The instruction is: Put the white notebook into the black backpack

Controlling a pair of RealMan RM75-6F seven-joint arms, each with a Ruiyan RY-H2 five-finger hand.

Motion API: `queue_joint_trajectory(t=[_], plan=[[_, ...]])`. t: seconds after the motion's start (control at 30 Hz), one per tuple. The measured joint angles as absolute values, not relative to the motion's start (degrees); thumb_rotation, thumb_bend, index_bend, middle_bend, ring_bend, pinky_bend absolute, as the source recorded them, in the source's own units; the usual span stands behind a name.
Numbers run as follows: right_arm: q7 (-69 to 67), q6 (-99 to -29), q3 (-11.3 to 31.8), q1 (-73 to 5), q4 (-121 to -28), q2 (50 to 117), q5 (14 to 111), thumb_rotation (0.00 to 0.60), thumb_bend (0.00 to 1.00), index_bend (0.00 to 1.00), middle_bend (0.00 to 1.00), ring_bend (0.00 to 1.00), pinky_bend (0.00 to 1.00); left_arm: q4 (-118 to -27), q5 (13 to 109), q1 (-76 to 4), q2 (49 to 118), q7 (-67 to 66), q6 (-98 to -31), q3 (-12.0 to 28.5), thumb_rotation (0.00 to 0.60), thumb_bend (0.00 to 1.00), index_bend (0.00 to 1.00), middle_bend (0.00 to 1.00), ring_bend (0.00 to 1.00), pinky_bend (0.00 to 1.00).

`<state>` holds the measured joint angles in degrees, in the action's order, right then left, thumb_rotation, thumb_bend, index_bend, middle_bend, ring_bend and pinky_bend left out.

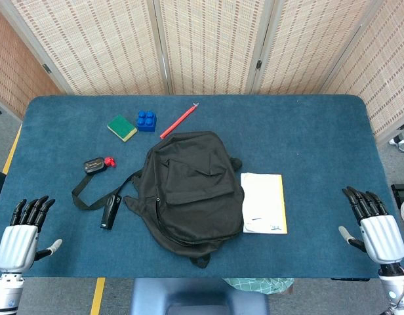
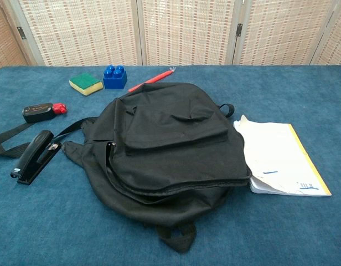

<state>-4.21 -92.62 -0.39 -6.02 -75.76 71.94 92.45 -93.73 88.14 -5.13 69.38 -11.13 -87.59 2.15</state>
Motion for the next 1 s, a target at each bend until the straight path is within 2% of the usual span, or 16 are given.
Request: queue_joint_trajectory(t=[0.47, 1.0], plan=[[-8.2, -88.9, 0.1, -7.2, -80.4, 68.7, 92.4, 0.600, 0.29, 0.06, 0.10, 0.13, 0.14, -93.2, 87.4, -5.2, 70.4, -12.1, -87.3, 2.3, 0.600, 0.22, 0.15, 0.12, 0.12, 0.00], [-10.6, -91.3, -0.8, -5.4, -83.9, 65.1, 94.9, 0.600, 0.29, 0.06, 0.10, 0.13, 0.14, -92.6, 88.7, -4.1, 70.0, -10.6, -89.0, 1.6, 0.600, 0.22, 0.15, 0.12, 0.12, 0.00]])
